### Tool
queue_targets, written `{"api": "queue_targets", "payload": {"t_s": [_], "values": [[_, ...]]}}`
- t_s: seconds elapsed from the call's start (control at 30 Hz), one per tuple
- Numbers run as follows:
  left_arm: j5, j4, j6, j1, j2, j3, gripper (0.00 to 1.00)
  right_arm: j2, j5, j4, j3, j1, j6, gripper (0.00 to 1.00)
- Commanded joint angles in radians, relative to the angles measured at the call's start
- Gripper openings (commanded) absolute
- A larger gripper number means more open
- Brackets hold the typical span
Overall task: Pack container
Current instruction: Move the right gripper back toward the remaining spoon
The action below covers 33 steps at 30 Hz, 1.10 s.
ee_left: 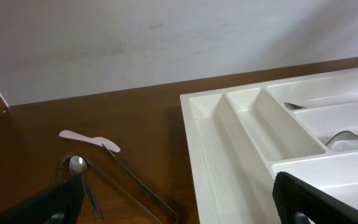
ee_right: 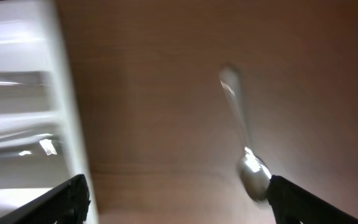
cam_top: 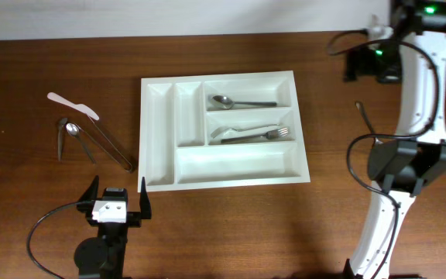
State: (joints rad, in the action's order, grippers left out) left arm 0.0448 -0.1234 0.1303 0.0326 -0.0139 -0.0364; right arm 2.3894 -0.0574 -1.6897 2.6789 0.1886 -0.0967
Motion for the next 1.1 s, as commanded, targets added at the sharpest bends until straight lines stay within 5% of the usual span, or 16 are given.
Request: {"api": "queue_targets", "payload": {"t_s": [0.0,0.43,0.77,1.07], "values": [[-0.007,0.000,-0.013,-0.005,0.008,0.006,0.99,-0.011,0.138,-0.010,-0.018,0.038,0.127,0.90],[-0.007,0.000,-0.013,-0.005,0.008,0.006,0.99,-0.012,0.156,-0.005,-0.283,0.053,0.158,0.88],[-0.007,0.000,-0.013,-0.005,0.008,0.006,0.99,-0.035,0.151,-0.009,-0.295,0.028,0.126,0.90],[-0.007,0.000,-0.013,-0.005,0.008,0.006,0.99,-0.270,0.234,0.171,-0.435,0.053,0.035,0.99]]}}
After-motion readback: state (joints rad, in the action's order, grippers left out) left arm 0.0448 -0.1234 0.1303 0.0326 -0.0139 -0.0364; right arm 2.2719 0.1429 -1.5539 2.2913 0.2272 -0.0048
